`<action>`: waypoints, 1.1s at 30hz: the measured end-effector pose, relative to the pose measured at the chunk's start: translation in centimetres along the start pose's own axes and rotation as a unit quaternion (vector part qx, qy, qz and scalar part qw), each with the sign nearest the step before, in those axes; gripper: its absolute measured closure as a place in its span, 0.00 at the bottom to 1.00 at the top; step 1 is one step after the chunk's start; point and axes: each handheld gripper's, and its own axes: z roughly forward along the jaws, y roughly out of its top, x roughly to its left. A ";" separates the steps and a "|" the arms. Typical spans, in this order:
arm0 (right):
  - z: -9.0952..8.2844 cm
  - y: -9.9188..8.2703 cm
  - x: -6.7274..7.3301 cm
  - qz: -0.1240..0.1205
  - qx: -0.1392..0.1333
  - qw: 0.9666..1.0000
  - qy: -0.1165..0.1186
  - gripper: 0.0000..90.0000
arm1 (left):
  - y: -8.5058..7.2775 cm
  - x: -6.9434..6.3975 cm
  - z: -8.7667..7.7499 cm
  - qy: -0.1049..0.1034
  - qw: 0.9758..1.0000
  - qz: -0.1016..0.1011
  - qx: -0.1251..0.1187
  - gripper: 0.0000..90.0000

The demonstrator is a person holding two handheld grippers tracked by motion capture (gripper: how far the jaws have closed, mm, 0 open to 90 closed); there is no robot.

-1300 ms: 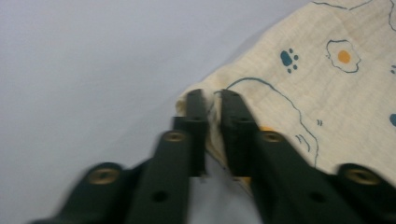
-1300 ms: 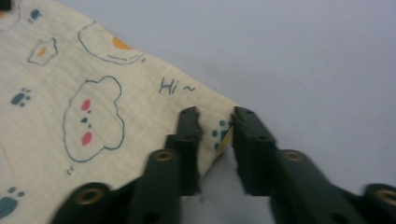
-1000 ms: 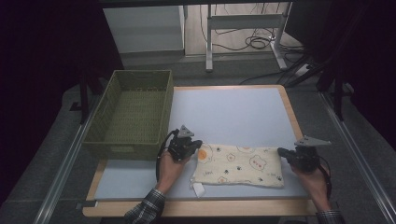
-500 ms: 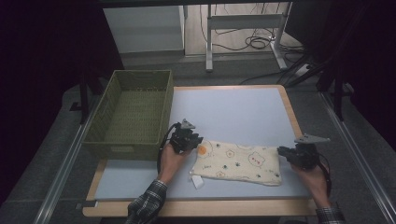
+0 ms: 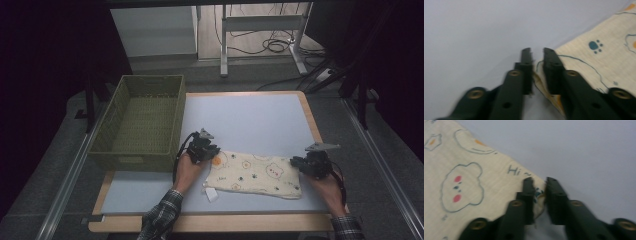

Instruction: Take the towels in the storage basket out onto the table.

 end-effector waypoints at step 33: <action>1.6 3.5 -1.7 0.015 -0.008 1.000 0.022 0.48 | -2.9 -1.1 -1.4 0.036 0.999 -0.001 -0.023 0.38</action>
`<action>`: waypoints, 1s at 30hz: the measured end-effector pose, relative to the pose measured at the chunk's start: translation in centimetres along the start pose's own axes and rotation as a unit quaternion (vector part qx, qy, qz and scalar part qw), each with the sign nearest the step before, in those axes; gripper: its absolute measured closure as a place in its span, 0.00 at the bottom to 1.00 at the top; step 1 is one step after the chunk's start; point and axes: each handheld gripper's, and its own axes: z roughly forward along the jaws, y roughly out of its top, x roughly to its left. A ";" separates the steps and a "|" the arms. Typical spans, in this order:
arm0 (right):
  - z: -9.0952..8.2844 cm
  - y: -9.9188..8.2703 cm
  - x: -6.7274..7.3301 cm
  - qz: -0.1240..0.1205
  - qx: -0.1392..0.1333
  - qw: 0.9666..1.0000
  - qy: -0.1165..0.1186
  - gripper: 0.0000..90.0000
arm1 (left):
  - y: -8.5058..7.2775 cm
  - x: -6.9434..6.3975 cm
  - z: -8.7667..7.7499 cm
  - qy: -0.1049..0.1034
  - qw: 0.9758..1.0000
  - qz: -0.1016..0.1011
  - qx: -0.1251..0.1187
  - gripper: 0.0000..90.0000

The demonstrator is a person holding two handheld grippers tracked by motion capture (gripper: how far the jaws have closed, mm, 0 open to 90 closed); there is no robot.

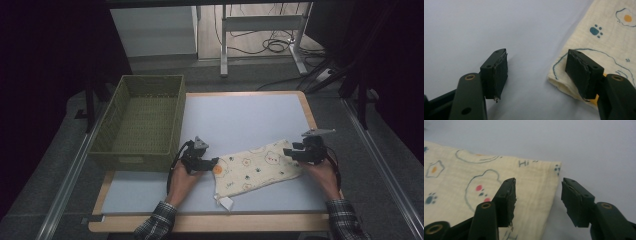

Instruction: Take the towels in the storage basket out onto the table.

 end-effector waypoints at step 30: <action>-0.8 -2.8 9.7 -0.086 0.017 0.991 0.098 0.40 | -0.1 0.1 0.0 -0.002 1.000 -0.003 -0.002 0.38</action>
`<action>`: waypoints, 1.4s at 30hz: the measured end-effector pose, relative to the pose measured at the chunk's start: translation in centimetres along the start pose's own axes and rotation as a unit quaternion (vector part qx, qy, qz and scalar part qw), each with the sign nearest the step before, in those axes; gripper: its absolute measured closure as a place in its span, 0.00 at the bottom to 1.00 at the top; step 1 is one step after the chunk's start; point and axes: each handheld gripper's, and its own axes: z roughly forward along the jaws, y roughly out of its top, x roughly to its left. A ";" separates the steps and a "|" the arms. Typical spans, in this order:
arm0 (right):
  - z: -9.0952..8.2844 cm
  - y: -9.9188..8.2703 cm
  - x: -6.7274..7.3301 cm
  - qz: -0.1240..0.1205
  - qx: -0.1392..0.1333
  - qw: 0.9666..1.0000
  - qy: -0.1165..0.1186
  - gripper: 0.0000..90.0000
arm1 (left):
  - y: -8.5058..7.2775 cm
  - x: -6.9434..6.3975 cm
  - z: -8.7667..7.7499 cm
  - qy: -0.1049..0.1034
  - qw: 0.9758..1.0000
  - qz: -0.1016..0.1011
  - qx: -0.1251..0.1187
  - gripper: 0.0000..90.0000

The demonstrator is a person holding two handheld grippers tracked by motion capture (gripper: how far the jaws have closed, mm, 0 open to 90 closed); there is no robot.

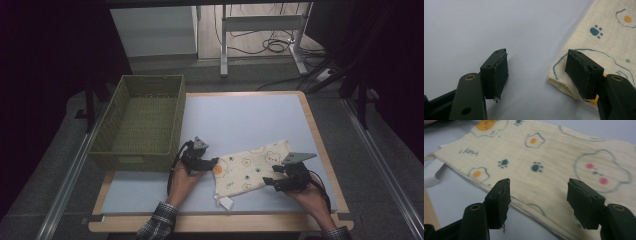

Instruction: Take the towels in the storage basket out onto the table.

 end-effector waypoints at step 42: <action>7.8 4.4 12.4 -0.146 0.058 0.986 0.054 0.93 | -0.1 -0.1 -0.2 -0.002 1.000 0.005 -0.002 0.47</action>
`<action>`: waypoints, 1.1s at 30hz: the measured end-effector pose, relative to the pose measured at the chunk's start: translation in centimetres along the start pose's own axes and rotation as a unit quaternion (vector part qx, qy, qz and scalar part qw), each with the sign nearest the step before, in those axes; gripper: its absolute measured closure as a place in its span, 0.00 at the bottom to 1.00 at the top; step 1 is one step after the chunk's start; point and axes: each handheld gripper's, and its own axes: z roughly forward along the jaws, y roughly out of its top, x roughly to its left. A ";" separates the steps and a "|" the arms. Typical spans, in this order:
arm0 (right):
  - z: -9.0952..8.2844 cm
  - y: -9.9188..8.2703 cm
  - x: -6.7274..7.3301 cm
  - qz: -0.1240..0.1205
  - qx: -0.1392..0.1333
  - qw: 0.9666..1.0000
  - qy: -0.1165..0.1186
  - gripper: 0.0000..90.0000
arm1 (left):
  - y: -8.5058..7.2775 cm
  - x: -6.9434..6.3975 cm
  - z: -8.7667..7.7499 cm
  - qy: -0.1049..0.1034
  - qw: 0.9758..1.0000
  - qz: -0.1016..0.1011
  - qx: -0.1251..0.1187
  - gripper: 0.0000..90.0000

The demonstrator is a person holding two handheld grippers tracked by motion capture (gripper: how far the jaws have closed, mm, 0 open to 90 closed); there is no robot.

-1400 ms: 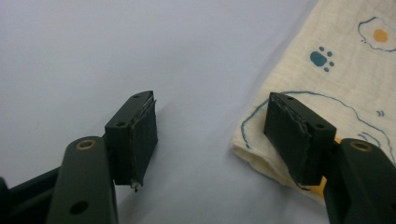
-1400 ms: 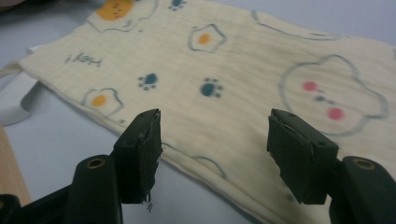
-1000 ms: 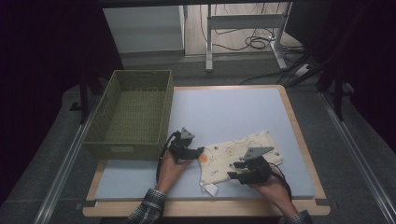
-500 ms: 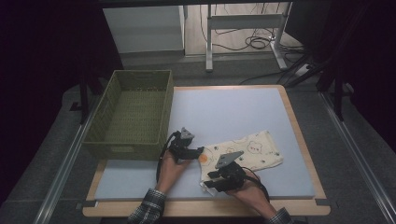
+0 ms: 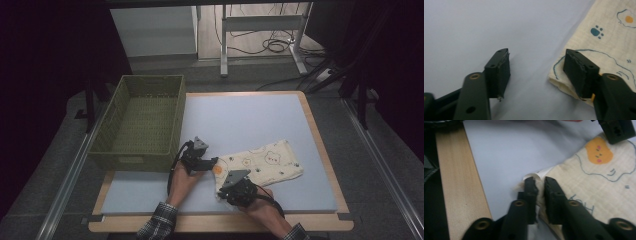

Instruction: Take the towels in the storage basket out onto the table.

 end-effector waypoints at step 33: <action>-4.8 -2.1 -3.6 0.097 -0.110 0.989 0.025 0.95 | 4.9 -3.7 0.4 -0.007 0.996 0.066 -0.058 0.99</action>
